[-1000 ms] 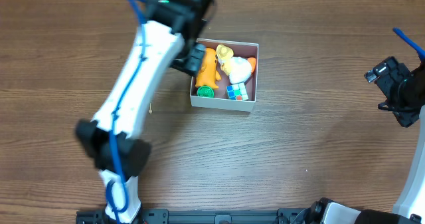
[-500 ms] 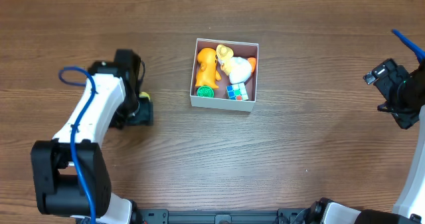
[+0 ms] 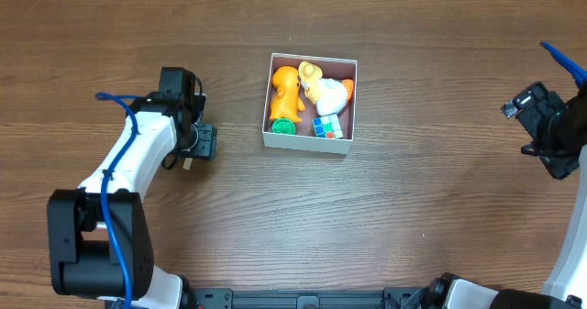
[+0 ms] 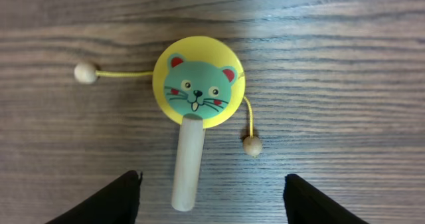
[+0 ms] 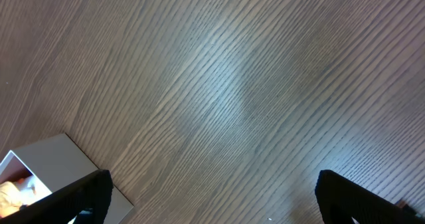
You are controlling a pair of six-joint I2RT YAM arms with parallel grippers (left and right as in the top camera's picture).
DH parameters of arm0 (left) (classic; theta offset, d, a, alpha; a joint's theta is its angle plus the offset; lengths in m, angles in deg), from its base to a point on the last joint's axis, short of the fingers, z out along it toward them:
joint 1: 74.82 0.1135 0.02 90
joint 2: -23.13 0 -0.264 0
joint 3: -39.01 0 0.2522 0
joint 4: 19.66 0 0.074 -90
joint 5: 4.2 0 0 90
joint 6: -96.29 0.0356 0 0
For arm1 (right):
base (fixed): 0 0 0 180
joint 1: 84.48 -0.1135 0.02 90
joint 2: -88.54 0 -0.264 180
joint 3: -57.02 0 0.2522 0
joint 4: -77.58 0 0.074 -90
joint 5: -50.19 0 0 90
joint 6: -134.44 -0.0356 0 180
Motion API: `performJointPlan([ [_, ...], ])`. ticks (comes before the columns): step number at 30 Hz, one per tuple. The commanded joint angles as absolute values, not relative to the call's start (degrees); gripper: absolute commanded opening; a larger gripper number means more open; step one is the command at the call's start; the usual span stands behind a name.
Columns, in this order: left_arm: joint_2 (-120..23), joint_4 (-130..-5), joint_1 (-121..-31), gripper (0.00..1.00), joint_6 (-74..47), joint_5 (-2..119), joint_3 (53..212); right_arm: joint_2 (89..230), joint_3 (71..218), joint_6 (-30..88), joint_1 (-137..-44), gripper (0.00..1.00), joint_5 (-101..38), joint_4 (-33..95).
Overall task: Pack container
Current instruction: 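Grasp the wooden rattle drum with the left gripper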
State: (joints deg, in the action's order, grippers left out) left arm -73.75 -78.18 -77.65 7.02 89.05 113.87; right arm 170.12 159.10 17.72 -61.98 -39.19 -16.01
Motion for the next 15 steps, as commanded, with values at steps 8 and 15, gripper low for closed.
performJointPlan([
  [8,-84.1,-77.0,-77.0,0.62,10.1,91.6,113.5,169.6,159.1,18.1,-61.9,1.00,-39.8,-16.3],
  [15,-84.8,-76.8,-77.0,0.26,10.1,91.8,113.5,169.6,159.1,18.1,-61.9,1.00,-39.8,-16.3],
])
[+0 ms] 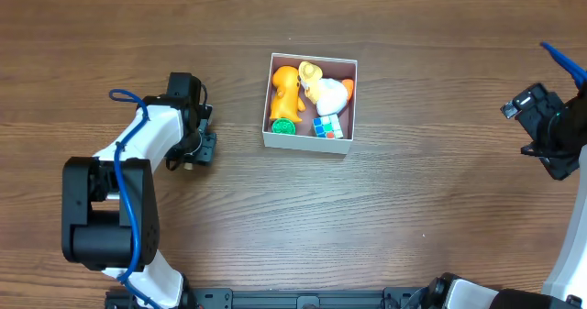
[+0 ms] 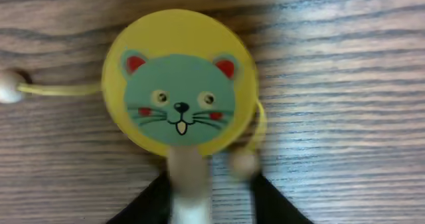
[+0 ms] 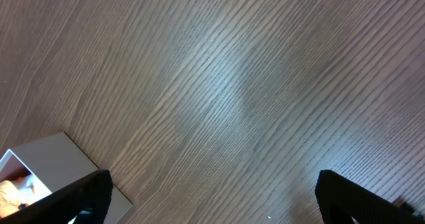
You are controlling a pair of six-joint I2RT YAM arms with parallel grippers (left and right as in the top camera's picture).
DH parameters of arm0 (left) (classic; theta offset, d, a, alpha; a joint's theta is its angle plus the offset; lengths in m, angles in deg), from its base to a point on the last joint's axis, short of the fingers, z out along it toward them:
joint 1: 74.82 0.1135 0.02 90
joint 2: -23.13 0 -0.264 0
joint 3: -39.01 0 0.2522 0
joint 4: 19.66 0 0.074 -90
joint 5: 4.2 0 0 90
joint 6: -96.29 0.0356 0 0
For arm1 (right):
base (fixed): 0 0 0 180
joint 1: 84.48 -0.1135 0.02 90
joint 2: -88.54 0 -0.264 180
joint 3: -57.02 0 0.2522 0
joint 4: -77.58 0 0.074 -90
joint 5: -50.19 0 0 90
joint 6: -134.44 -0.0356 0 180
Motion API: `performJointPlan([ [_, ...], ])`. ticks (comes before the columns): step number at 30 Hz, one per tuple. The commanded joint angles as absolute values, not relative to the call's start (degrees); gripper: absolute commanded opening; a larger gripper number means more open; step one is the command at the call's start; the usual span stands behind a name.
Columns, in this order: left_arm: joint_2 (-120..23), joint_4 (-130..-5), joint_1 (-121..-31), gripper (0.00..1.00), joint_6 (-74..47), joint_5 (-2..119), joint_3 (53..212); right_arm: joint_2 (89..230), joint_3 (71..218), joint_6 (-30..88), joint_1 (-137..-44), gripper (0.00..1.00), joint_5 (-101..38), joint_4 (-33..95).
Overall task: Pack container
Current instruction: 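Grasp the wooden rattle drum with the left gripper, then drop the rattle drum into the box and release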
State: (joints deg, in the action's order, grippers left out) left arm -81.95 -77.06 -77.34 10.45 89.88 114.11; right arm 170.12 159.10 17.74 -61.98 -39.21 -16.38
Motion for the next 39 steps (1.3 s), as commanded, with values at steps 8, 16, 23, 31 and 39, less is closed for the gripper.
performJointPlan([
  [8,-84.7,-87.6,-77.0,0.04,10.0,91.6,121.9,169.6,159.1,18.1,-61.9,1.00,-39.8,-16.3],
  [16,-84.7,-108.1,-78.9,0.04,12.7,74.9,151.1,169.6,159.1,18.1,-61.9,1.00,-39.7,-16.0],
  [23,-84.8,-104.8,-91.4,0.04,22.0,71.1,155.8,169.6,159.1,18.1,-61.9,1.00,-39.8,-15.0],
  [31,-86.4,-96.3,-106.1,0.11,33.2,85.0,155.6,169.6,159.1,18.1,-61.9,1.00,-39.8,-14.7],
  [39,-94.5,-94.7,-105.5,0.33,31.8,84.7,155.6,169.6,159.1,18.1,-61.9,1.00,-39.8,-14.1],
])
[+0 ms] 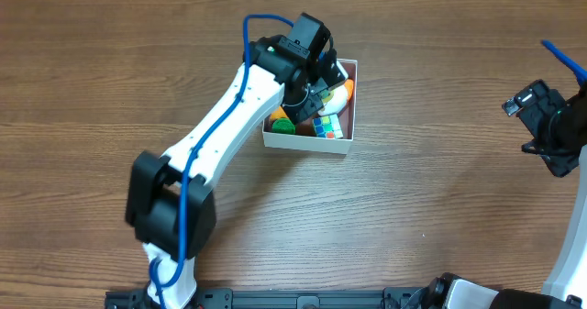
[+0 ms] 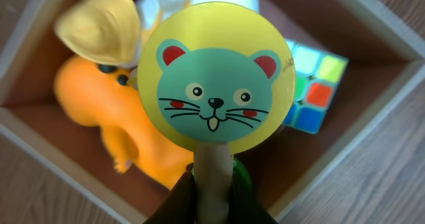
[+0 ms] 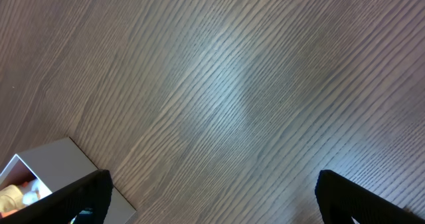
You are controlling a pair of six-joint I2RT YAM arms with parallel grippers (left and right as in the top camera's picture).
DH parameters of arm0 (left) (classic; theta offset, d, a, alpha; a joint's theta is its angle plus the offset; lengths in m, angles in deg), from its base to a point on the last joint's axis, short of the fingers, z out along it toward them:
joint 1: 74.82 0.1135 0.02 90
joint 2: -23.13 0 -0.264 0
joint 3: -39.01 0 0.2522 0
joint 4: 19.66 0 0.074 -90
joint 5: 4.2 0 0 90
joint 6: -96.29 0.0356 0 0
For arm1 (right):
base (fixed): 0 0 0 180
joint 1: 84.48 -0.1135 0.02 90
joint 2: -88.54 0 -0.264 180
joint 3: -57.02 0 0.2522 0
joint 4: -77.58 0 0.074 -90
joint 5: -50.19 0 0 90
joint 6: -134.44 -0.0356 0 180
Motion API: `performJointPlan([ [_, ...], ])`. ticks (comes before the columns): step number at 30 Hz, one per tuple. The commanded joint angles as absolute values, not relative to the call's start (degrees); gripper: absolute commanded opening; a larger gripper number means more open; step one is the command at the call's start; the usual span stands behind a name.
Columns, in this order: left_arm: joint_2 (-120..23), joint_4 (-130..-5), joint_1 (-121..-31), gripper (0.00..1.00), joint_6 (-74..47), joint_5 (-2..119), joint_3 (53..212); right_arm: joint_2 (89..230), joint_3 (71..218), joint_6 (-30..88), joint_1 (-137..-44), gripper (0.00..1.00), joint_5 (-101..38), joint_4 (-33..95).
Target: Pack container
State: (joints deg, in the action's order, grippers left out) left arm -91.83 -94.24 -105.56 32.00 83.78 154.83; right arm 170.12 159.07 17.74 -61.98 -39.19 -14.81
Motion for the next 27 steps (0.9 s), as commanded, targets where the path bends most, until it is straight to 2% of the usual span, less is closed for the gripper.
performJointPlan([
  [1,-94.6,-94.7,-105.5,0.38,31.3,84.7,155.6,169.6,159.1,18.1,-61.9,1.00,-39.8,-13.9],
  [5,-93.5,-96.4,-105.7,0.56,29.6,84.8,156.5,169.6,159.1,18.1,-61.9,1.00,-39.8,-13.9],
  [7,-92.1,-98.5,-105.6,1.00,26.5,86.4,158.4,169.6,159.1,18.1,-61.9,1.00,-39.7,-13.9],
  [13,-83.0,-109.0,-101.0,1.00,12.4,93.2,168.3,169.5,159.1,20.1,-61.9,1.00,-37.7,-13.7],
  [20,-67.4,-116.7,-85.9,1.00,-1.4,93.3,170.4,163.8,159.4,31.1,-61.9,0.99,-19.9,-11.9],
  [25,-59.6,-121.5,-76.8,1.00,-2.7,93.7,170.4,151.8,159.4,39.4,-61.9,1.00,-3.0,-11.9],
  [27,-58.5,-123.2,-75.4,1.00,-2.7,93.7,170.4,146.9,159.4,39.8,-61.9,1.00,-0.5,-11.9],
])
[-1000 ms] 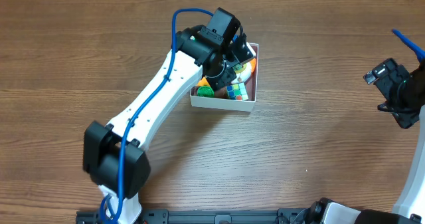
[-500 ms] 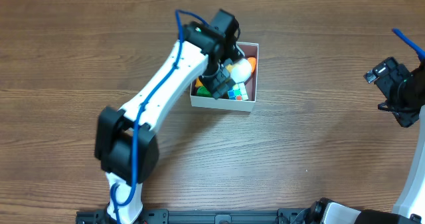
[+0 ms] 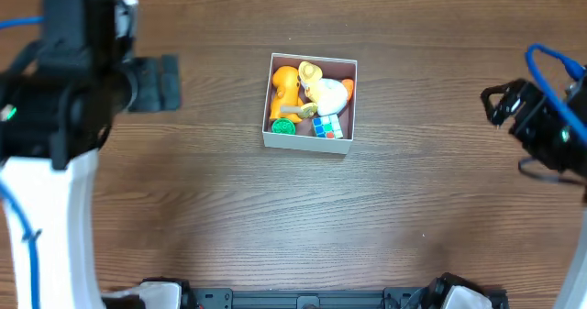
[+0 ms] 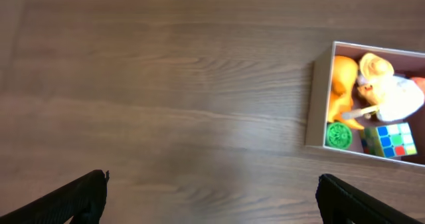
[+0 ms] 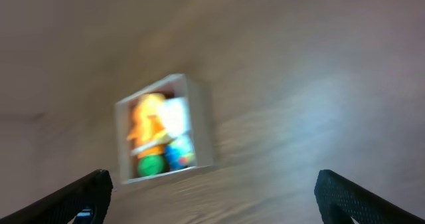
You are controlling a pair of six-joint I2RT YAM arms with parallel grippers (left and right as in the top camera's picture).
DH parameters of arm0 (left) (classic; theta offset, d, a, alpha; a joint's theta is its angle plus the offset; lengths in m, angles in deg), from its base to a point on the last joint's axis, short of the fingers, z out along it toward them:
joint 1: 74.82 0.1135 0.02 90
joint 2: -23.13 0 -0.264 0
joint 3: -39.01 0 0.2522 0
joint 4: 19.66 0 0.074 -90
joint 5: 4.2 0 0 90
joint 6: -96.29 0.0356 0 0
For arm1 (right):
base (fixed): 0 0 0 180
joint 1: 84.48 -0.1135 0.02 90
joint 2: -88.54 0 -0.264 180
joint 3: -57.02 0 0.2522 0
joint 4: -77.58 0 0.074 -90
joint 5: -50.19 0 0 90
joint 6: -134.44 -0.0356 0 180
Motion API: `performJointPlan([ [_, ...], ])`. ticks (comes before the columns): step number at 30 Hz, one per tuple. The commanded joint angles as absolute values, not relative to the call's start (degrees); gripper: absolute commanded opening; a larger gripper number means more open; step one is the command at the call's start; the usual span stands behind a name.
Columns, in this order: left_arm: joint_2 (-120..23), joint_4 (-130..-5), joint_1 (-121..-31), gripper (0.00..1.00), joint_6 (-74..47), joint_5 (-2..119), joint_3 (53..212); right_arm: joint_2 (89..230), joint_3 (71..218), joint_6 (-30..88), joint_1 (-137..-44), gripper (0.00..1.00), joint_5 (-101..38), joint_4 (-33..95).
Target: Pack container
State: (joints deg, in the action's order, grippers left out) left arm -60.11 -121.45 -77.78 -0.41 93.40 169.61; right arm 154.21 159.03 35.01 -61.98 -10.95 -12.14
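The white box [image 3: 305,144] sits mid-table. Inside it are an orange toy [image 3: 282,89], a white and yellow toy [image 3: 323,89], a colour cube [image 3: 327,126] and a green disc [image 3: 282,126]. The rattle drum's pale wooden handle [image 4: 362,111] lies across the orange toy, and its cat face is hidden. My left gripper [image 4: 212,179] is open and empty, high above the table to the left of the box [image 4: 319,98]. My right gripper [image 5: 212,177] is open and empty at the far right. Its view is blurred, with the box [image 5: 202,127] to its left.
Brown wood-grain table [image 3: 413,217] all round the box. The left arm's white link [image 3: 41,217] fills the left edge of the overhead view. The right arm [image 3: 550,130] with its blue cable is at the right edge.
My left gripper let go of the rattle drum, which now lies in the box, and stands open high up at the left. The right wrist has turned toward the box.
My left gripper stood open over the cat-faced rattle drum on the table left of the box. Then it was shut on the handle. Then it held the drum over the box. Now the drum lies in the box and the left gripper is away, open.
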Motion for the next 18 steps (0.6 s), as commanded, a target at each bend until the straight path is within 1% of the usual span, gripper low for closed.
performJointPlan([
  [1,-58.4,-123.4,-75.3,1.00,-2.7,93.7,170.4,145.0,159.4,39.8,-61.9,1.00,-0.2,-11.9],
  [4,-58.8,-123.4,-75.3,1.00,-2.7,93.7,170.4,139.3,159.4,39.8,-61.9,1.00,1.7,-12.2],
  [8,-59.4,-123.4,-75.3,1.00,-2.7,93.7,170.3,135.3,159.4,39.7,-61.9,1.00,1.9,-13.7],
  [18,-59.8,-123.4,-75.3,1.00,-2.7,93.7,170.3,135.0,159.3,38.7,-61.9,1.00,0.9,-15.1],
])
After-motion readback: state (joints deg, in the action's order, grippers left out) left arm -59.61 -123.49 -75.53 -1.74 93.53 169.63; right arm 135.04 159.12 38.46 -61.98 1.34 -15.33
